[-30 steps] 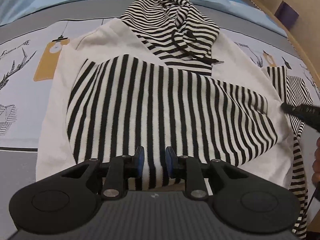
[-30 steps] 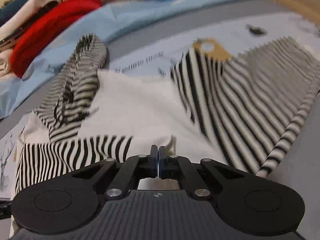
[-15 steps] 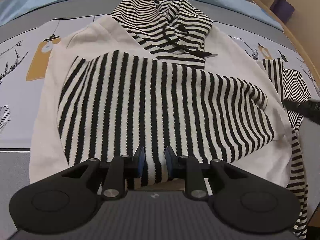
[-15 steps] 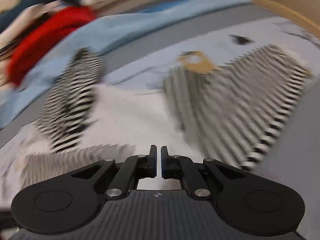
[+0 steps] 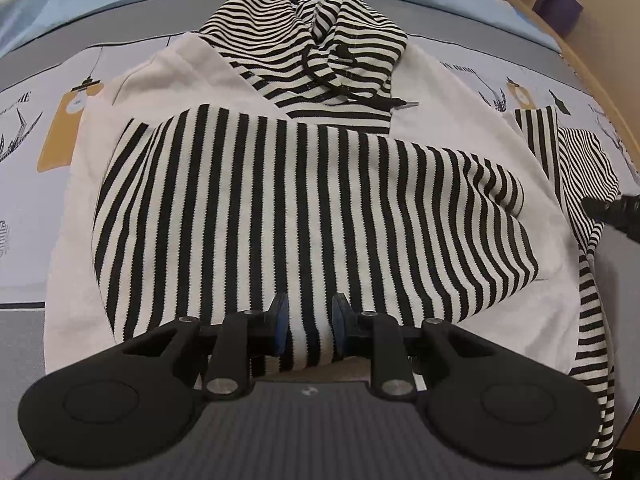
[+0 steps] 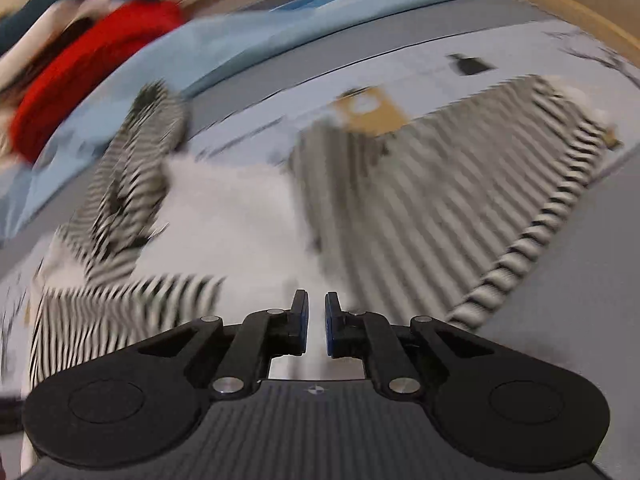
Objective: Fold small clothes
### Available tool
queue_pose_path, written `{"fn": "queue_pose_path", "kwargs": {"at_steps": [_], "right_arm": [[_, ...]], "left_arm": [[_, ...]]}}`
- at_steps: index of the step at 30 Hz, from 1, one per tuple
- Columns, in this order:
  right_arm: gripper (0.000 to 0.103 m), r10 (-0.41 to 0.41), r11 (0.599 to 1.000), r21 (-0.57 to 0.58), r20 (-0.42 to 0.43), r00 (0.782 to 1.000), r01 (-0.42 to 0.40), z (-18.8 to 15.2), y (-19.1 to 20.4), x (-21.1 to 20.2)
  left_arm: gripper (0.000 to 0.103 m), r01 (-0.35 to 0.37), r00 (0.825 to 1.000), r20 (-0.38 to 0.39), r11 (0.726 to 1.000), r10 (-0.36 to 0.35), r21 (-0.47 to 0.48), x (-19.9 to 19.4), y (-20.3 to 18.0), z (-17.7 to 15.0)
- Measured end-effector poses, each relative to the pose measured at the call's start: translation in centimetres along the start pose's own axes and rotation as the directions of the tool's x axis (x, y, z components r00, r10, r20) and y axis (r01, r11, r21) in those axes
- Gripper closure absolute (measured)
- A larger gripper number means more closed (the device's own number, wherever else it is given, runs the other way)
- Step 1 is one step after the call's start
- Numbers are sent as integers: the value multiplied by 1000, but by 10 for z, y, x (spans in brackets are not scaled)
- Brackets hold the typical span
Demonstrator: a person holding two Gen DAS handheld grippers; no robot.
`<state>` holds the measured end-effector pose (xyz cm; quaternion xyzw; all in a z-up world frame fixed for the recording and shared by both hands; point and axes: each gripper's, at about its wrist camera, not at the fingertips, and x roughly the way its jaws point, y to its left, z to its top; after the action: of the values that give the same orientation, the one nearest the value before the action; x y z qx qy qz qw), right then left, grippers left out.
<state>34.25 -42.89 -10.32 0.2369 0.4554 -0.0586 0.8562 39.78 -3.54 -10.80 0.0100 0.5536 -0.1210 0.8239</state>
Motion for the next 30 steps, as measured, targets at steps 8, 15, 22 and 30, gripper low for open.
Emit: {"fn": "queue_pose_path", "kwargs": {"at_steps": [8, 15, 22, 30], "right_arm": [[95, -129, 981, 159, 139, 982, 106, 31, -83, -10], [93, -182, 938, 320, 130, 975, 132, 43, -139, -1], [66, -223, 880, 453, 130, 966, 142, 47, -177, 13], [71, -211, 878, 467, 176, 961, 107, 49, -185, 29]], "left_arm": [[77, 1, 1000, 6, 1000, -1, 16, 2, -10, 2], [77, -3, 1000, -6, 1000, 4, 28, 9, -16, 2], [77, -9, 1000, -10, 999, 9, 35, 11, -16, 1], [77, -11, 1000, -11, 999, 11, 33, 12, -14, 1]]}}
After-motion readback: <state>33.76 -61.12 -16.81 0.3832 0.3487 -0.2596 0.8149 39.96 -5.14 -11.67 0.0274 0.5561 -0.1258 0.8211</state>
